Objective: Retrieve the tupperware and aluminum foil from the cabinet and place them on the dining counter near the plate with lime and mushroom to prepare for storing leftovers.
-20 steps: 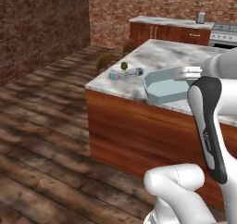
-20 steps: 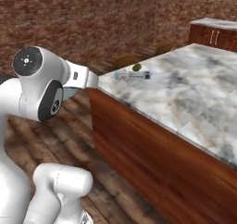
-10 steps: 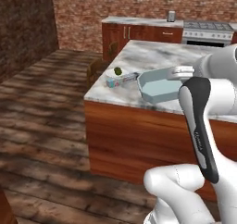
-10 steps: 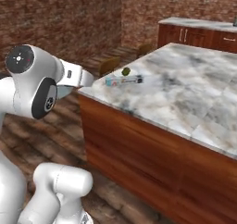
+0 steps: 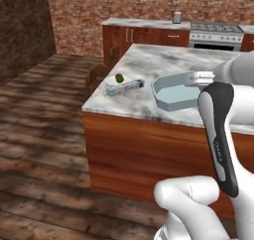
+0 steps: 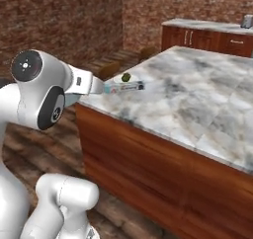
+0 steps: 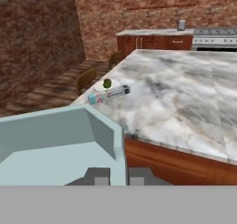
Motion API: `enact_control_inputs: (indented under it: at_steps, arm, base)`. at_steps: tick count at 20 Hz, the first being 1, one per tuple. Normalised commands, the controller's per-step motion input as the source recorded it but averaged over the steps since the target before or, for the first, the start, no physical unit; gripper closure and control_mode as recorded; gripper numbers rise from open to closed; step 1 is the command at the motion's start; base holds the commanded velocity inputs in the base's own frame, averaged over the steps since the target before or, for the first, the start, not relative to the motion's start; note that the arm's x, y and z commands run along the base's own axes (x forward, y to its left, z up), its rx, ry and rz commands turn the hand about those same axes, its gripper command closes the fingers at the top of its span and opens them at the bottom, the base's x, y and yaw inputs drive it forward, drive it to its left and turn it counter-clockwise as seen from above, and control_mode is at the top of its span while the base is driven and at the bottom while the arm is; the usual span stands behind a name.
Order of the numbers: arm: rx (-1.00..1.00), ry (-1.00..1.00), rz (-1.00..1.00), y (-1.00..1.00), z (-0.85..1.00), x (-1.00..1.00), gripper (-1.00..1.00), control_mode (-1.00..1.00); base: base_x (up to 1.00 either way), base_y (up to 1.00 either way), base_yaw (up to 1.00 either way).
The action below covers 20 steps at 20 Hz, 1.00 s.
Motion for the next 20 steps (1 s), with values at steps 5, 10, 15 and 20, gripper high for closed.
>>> enact_control_inputs:
  at_steps: [5, 10, 15, 20]
  arm:
    - [0.0, 0.0, 0.0, 0.0, 0.0, 0.0, 1.0, 1.0]
    - [0.0, 0.0, 0.0, 0.0, 0.0, 0.0, 1.0, 1.0]
    - [0.0, 0.0, 0.0, 0.0, 0.0, 0.0, 1.0, 1.0]
    - [0.0, 0.0, 0.0, 0.0, 0.0, 0.0, 1.0, 1.0]
  base:
    - [0.95, 0.47, 0.53]
    - [0.83, 0.18, 0.65]
    - [0.96, 0.35, 0.54]
    - [0.85, 0.88, 0.02]
